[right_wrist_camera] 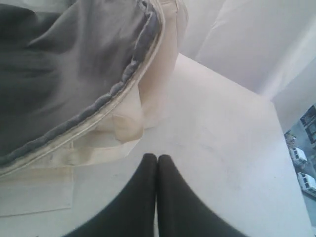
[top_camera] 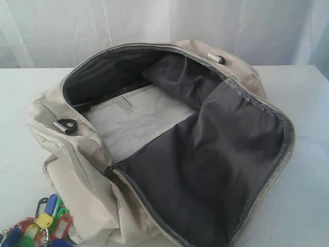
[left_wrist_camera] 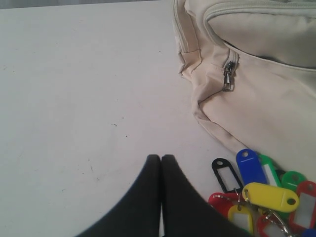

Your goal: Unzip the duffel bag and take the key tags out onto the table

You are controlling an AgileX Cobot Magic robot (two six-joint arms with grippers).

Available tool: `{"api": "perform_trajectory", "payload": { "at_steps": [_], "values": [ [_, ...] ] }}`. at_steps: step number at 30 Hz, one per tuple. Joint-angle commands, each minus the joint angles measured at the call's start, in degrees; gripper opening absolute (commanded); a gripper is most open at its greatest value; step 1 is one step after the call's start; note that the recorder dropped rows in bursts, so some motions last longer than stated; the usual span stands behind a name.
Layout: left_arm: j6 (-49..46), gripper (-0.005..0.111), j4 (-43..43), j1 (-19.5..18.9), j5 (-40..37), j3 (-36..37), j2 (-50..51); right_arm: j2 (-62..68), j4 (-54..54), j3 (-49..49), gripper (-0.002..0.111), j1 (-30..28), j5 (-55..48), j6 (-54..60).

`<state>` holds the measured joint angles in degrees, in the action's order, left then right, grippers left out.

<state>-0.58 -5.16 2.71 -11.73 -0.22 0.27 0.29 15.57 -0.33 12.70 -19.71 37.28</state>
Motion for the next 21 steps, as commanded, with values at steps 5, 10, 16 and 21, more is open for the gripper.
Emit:
{"api": "perform_trajectory", "payload": {
  "at_steps": [5, 10, 16, 21],
  "values": [
    [0.6, 0.000, -0.3, -0.2, 0.1, 0.2, -0.3, -0.3, -2.3, 0.3, 0.000, -6.3, 0.1, -1.5],
    [0.6, 0.000, -0.3, -0.2, 0.1, 0.2, -0.3, -0.3, -3.1, 0.3, 0.000, -6.8, 0.1, -29.3],
    [0.6, 0.000, -0.3, -0.2, 0.1, 0.2, -0.3, -0.3, -4.9, 0.3, 0.000, -6.3, 0.4, -36.5],
    [0.6, 0.000, -0.3, -0.2, 0.1, 0.2, -0.3, -0.3, -8.3, 0.3, 0.000, -1.8, 0.5, -36.5]
  ]
}}
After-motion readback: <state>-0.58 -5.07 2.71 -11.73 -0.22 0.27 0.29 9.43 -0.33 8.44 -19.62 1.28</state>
